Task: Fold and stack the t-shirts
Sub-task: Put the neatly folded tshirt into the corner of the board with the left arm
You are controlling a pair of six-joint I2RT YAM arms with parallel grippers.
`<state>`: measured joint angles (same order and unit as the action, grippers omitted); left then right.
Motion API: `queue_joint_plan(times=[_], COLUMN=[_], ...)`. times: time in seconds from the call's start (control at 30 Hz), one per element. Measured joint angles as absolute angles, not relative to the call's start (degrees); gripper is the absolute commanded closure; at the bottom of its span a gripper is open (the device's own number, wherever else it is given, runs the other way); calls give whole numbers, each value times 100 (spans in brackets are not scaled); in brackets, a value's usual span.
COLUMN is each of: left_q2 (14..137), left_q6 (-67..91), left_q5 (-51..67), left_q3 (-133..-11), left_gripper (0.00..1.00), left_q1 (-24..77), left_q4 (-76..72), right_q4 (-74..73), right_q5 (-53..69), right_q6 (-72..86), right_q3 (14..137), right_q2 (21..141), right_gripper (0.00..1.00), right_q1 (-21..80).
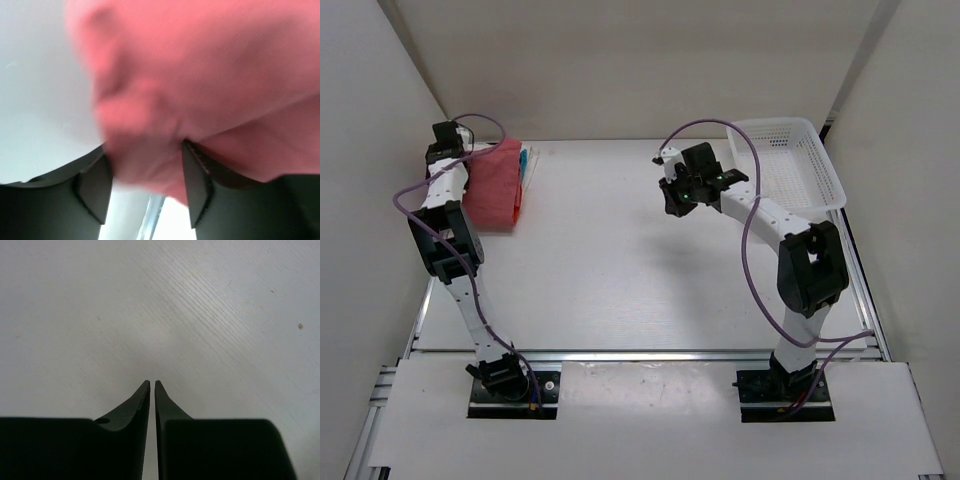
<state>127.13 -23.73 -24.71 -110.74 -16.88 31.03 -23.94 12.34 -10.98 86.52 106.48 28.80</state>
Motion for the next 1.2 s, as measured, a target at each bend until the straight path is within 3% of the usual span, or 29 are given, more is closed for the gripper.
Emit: queue_joint_plan(times=[0.13,0.43,0.7,0.97,1.2], left_q2=[12709,12499,10600,8901,8438], left_q6=[-2298,-2237,-2112,-2082,-2174], left_q5=[-2862,-3100,-2178,-607,-38], left_q3=[-11091,-10960,-8788,-7199,-5822], left_gripper=[28,28,25,23,17], left_q1=[-1817,-1863,-764,1776,1903], left_q4=[2897,2740,2954,3542,4265], right_q4=[-2397,-2401,-2526,-2862,-3520], right_q5=[1236,1234,1262,1415,1343], right_q6=[-1098,-1125,-1234,-1404,-1529], right_q3=[8652,8646,8294,7384,6814], right_q2=[10648,10648,10167,8801,8095], right_gripper=[88,88,84,62,41], right_q1=[2989,3087,3111,2587,1767])
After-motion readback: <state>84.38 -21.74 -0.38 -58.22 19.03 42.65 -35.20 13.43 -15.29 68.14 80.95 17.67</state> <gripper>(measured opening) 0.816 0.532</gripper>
